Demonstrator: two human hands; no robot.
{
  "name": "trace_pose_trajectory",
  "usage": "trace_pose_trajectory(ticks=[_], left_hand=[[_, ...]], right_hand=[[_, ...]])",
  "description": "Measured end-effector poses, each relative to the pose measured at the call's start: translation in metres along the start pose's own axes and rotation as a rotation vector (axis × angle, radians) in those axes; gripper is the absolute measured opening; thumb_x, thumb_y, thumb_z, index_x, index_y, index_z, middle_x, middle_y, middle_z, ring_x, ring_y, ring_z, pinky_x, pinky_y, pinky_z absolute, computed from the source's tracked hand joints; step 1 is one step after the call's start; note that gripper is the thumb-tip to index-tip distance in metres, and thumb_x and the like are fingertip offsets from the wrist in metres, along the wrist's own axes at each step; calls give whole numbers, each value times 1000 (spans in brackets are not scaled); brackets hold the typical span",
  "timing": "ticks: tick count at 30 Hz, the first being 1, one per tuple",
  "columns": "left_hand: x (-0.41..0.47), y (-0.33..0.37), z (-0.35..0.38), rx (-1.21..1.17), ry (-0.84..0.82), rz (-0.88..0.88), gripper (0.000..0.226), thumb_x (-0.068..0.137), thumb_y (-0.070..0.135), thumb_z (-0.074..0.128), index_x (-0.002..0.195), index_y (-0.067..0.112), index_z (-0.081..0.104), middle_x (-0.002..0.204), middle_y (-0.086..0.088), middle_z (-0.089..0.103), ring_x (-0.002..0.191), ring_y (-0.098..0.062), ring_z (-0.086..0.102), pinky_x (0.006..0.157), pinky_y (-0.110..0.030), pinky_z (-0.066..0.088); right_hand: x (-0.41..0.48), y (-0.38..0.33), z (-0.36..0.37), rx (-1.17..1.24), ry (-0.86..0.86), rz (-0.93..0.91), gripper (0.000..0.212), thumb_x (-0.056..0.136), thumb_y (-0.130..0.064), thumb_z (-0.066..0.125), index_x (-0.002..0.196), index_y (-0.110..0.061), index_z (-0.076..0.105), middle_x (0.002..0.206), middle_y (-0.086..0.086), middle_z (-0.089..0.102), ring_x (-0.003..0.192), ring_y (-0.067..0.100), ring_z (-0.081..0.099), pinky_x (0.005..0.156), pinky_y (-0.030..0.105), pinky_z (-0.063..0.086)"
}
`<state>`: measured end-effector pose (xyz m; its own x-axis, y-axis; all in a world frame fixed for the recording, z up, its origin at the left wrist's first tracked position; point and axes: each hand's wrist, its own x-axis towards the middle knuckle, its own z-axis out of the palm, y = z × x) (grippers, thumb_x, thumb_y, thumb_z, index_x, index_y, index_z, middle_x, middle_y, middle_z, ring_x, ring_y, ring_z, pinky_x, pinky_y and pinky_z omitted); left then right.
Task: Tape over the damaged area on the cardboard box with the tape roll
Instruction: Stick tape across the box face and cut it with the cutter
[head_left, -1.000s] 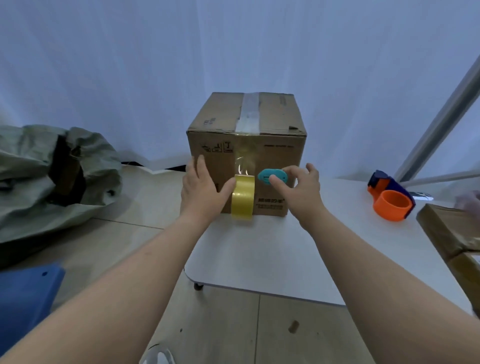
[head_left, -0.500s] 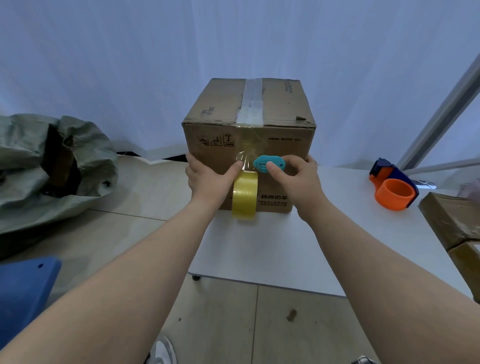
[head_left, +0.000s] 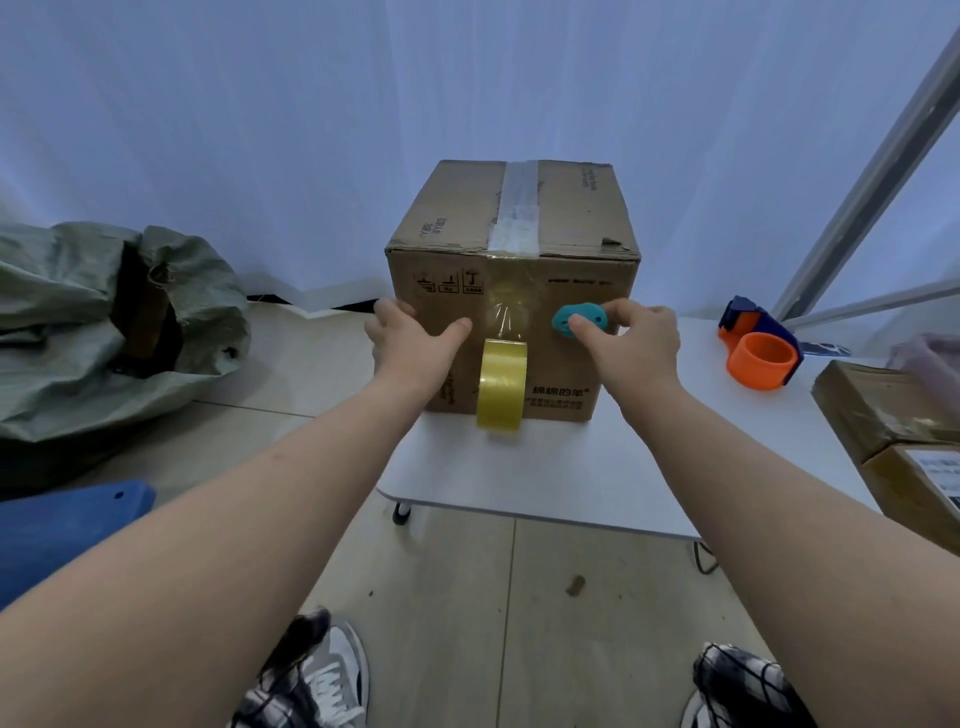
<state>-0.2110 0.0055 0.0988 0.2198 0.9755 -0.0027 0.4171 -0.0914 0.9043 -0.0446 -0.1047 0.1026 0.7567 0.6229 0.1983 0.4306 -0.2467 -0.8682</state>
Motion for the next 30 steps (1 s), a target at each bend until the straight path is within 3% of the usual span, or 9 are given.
trace_pose_trajectory(ticks=[3, 5, 7, 10, 14, 17, 21, 24, 30], left_hand=[[-6, 1, 3, 4, -158, 7, 43, 85, 42, 61, 109, 15, 40, 122, -10, 47, 99, -24, 49, 72, -32, 40], [-10, 1, 8, 14, -245, -23, 45, 87, 42, 58, 118, 13, 42, 119, -10, 51, 100, -25, 52, 73, -33, 45], [-13, 3, 14, -29, -288, -81, 49, 88, 42, 57, 124, 13, 41, 118, -11, 53, 103, -28, 55, 85, -39, 51], [-15, 11, 23, -94, -325, -144, 48, 88, 43, 56, 125, 16, 42, 110, -7, 54, 99, -27, 56, 83, -40, 52], [-16, 17, 30, -160, -305, -231, 34, 91, 42, 52, 115, 20, 46, 100, -2, 50, 97, -25, 52, 86, -41, 49], [-15, 17, 32, -172, -279, -220, 26, 93, 38, 51, 113, 20, 49, 92, 0, 49, 85, -20, 50, 76, -36, 45], [-15, 15, 32, -172, -280, -187, 23, 94, 32, 50, 114, 21, 52, 89, 3, 48, 77, -15, 46, 70, -33, 42], [-15, 14, 32, -188, -273, -178, 18, 93, 28, 51, 110, 23, 52, 91, 3, 49, 79, -15, 46, 73, -36, 42], [-18, 17, 31, -243, -274, -209, 10, 91, 24, 54, 102, 23, 52, 89, 1, 50, 78, -19, 50, 64, -33, 48]], right_hand=[[-7, -4, 1, 66, -86, -66, 15, 83, -30, 64, 90, -18, 58, 81, -3, 55, 77, 15, 54, 68, 25, 48], [-9, -7, 1, 82, -120, -92, 16, 83, -27, 63, 91, -15, 57, 82, 0, 60, 76, 16, 57, 66, 26, 50], [-9, -10, 2, 114, -134, -107, 16, 83, -24, 63, 94, -14, 57, 89, 5, 64, 80, 18, 61, 70, 30, 52], [-8, -12, 3, 137, -196, -146, 16, 85, -22, 60, 101, -19, 58, 92, -5, 62, 81, 9, 59, 69, 21, 49], [-4, -11, 3, 127, -229, -121, 15, 82, -17, 63, 97, -21, 60, 93, -1, 60, 84, 13, 56, 69, 21, 47], [1, -12, 2, 174, -245, -50, 18, 79, -15, 66, 93, -21, 55, 95, 6, 63, 85, 17, 60, 73, 28, 52], [1, -14, 3, 207, -363, -100, 29, 87, -20, 62, 115, -19, 58, 107, 0, 66, 95, 10, 61, 78, 19, 49], [5, -14, 6, 106, -315, -123, 34, 89, -16, 58, 123, -11, 55, 116, 4, 61, 104, 14, 56, 86, 25, 48], [9, -13, 10, -107, -251, -245, 27, 87, -21, 61, 111, -9, 60, 102, 4, 61, 90, 15, 56, 76, 25, 47]])
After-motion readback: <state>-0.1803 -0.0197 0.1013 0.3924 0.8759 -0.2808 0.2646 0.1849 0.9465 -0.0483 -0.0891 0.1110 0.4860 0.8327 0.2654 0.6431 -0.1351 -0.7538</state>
